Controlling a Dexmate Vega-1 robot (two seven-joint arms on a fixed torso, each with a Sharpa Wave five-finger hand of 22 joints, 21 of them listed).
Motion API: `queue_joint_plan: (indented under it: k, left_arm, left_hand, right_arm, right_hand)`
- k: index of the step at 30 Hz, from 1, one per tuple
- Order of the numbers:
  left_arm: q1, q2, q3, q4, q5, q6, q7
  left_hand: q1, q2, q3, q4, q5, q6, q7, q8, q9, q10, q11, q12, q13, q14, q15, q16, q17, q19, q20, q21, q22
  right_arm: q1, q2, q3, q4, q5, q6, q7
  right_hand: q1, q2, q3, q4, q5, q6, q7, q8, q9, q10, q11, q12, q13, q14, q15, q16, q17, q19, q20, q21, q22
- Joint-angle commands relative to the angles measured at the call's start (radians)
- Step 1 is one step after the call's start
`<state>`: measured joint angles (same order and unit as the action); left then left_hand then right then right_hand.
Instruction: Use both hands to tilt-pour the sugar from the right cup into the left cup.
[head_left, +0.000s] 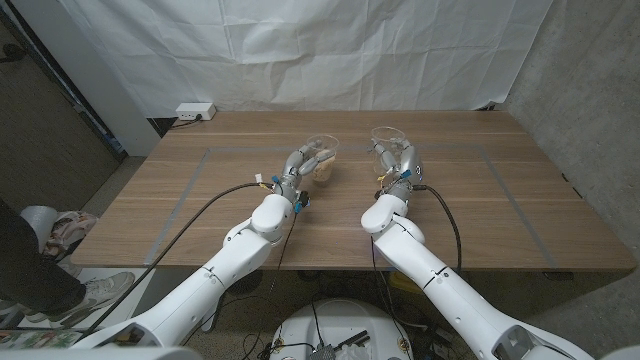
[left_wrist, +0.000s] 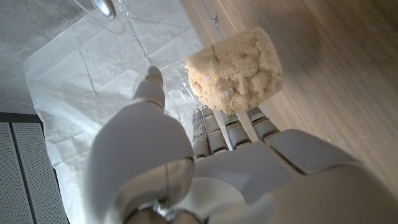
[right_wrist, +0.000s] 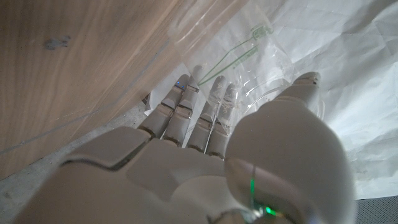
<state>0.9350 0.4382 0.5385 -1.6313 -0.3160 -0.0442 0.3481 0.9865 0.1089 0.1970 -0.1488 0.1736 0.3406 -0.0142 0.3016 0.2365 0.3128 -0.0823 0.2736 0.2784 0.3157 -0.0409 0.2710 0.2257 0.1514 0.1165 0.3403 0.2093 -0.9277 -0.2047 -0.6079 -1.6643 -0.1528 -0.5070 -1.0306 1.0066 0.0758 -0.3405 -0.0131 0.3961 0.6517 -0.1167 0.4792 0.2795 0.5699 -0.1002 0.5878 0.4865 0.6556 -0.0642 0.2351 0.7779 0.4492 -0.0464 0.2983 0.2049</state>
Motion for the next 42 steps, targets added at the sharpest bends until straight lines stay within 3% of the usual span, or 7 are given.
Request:
queue_joint_plan:
  k: [1,24,31,35,40,42]
  left_arm:
    - [0.012,0.014,-0.002,-0.038,-0.018,0.063,0.022]
    - [-0.012,0.049,0.009,-0.073,-0.055,0.164,-0.004]
    - [-0.012,0.076,0.011,-0.089,-0.068,0.179,-0.033]
    - [-0.02,0.097,0.016,-0.093,-0.067,0.174,-0.067]
    - [-0.027,0.113,0.019,-0.098,-0.065,0.165,-0.092]
    - [-0.03,0.118,0.02,-0.097,-0.066,0.159,-0.104]
  left_hand:
    - [-0.008,0.008,0.003,0.006,0.004,0.005,0.005,-0.005,0.0,-0.004,0.003,-0.003,0.001,-0.001,-0.038,-0.002,0.002,-0.003,0.003,0.004,0.002]
    - [-0.012,0.011,0.002,0.006,0.004,-0.001,0.021,-0.025,-0.009,-0.01,0.02,-0.01,-0.006,-0.006,-0.023,-0.005,0.003,-0.006,0.009,0.005,0.002]
    - [-0.009,0.014,0.005,0.005,0.005,-0.01,0.025,-0.036,-0.012,-0.017,0.024,-0.014,-0.007,-0.011,-0.018,-0.008,0.004,-0.009,0.016,0.006,0.002]
    - [-0.008,0.011,0.005,0.002,0.004,-0.055,0.021,-0.06,-0.014,-0.064,0.024,-0.033,-0.008,-0.046,-0.01,-0.023,0.003,-0.029,0.016,-0.001,0.002]
    - [-0.005,0.011,0.006,0.001,0.004,-0.124,0.034,-0.089,-0.016,-0.13,0.033,-0.055,-0.009,-0.089,0.004,-0.04,0.003,-0.052,0.024,-0.01,0.003]
    - [-0.004,0.011,0.006,0.0,0.004,-0.142,0.037,-0.096,-0.016,-0.147,0.038,-0.06,-0.009,-0.098,0.008,-0.044,0.003,-0.059,0.024,-0.012,0.003]
  right_arm:
    - [0.009,0.01,-0.017,0.052,0.028,-0.005,0.003]
    - [0.037,0.014,-0.046,0.127,0.05,-0.002,-0.001]
    - [0.027,-0.028,-0.051,0.099,0.07,0.03,0.056]
    - [0.019,-0.06,-0.05,0.063,0.091,0.03,0.113]
    - [0.011,-0.068,-0.051,0.056,0.093,0.042,0.117]
    - [0.008,-0.073,-0.051,0.05,0.093,0.042,0.121]
  right_hand:
    - [0.004,0.006,0.01,0.02,0.007,0.005,-0.004,0.0,0.002,-0.004,0.001,-0.001,0.002,-0.004,-0.144,-0.005,-0.001,-0.003,-0.011,-0.002,0.002]
    - [0.007,0.006,0.008,0.025,0.014,-0.009,0.002,-0.017,-0.005,-0.017,0.002,-0.015,-0.014,-0.021,-0.143,-0.022,-0.012,0.005,-0.009,0.002,0.002]
    - [0.006,0.002,0.006,0.027,0.015,-0.012,0.004,-0.023,-0.007,-0.027,0.008,-0.022,-0.02,-0.033,-0.137,-0.03,-0.018,0.007,-0.009,0.003,0.002]
    - [-0.01,-0.012,0.0,0.036,0.016,-0.061,0.011,-0.049,-0.01,-0.072,0.026,-0.052,-0.032,-0.077,-0.122,-0.048,-0.035,0.011,-0.003,0.005,0.002]
    - [-0.042,-0.032,-0.001,0.053,0.017,-0.153,0.036,-0.094,-0.015,-0.151,0.064,-0.109,-0.053,-0.153,-0.085,-0.057,-0.08,0.007,0.013,0.004,0.001]
    - [-0.046,-0.035,0.0,0.055,0.018,-0.172,0.039,-0.103,-0.016,-0.166,0.066,-0.121,-0.056,-0.166,-0.076,-0.058,-0.088,0.005,0.013,0.003,0.001]
